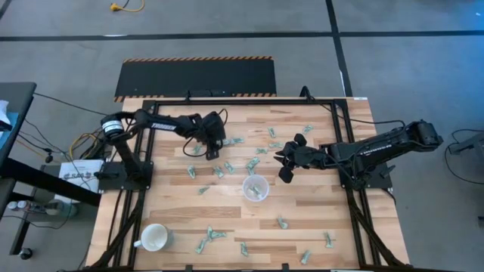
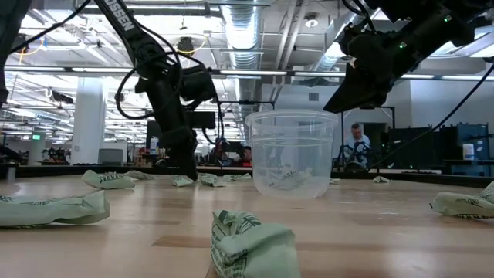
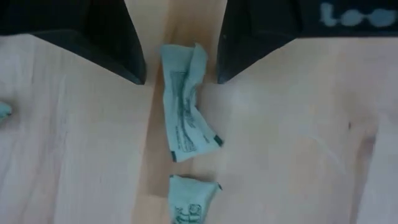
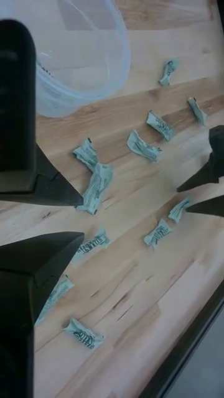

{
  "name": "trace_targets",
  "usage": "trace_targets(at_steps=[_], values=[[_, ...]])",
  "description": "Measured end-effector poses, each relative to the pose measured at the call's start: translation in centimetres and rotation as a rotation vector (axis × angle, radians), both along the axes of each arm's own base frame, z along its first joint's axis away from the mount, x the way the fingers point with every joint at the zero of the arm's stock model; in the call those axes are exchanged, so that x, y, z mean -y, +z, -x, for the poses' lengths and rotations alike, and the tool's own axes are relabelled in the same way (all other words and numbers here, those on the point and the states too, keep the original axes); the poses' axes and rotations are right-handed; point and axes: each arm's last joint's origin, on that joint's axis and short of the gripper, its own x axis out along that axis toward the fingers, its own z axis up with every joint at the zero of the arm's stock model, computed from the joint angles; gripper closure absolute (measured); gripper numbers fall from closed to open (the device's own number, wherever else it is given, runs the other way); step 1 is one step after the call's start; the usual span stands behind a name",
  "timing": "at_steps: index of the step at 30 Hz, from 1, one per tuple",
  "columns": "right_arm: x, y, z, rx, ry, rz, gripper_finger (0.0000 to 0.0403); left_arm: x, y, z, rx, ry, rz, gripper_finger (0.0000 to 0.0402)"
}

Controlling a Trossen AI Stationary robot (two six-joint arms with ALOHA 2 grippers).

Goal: Pick and place Stevia / Truvia into bins
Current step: Put the stevia packet into the transparent container

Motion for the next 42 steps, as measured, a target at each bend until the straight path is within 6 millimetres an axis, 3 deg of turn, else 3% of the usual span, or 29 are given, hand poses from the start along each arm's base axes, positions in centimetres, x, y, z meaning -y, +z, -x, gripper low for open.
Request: trace_targets(at_steps=[9, 20, 24, 27, 32, 36, 42], values=[[0.0, 0.0, 0.0, -0.001, -0.002, 0.002, 0.0333, -0.6, -0.5, 0.1, 0.005, 0.01, 0.019, 0.0246], [0.0, 0.0, 0.0, -0.001, -0.003, 0.002, 0.0333, -0.7, -0.3, 0.0, 0.013, -0.002, -0.015, 0.0391], [0.0, 0.0, 0.0, -0.001, -0.003, 0.002, 0.0333, -0.5, 0.5, 0.4, 0.016, 0.007, -0.022, 0.0395], [0.0, 0.0, 0.0, -0.001, -0.003, 0.002, 0.0333, -0.1, 2.2, 0.7, 0.052, 0.008, -0.037, 0.04], [0.0, 0.0, 0.0, -0.001, -0.003, 0.002, 0.0333, 1.7, 5.9, 0.9, 0.171, -0.01, -0.044, 0.0401], [0.0, 0.0, 0.0, -0.001, -0.008, 0.006, 0.0333, 4.1, 8.8, 0.4, 0.365, -0.139, 0.048, 0.0401], [0.1, 0.0, 0.0, 0.001, -0.026, 0.019, 0.0333, 9.0, 10.5, -1.7, 0.568, -0.359, 0.157, 0.0401]])
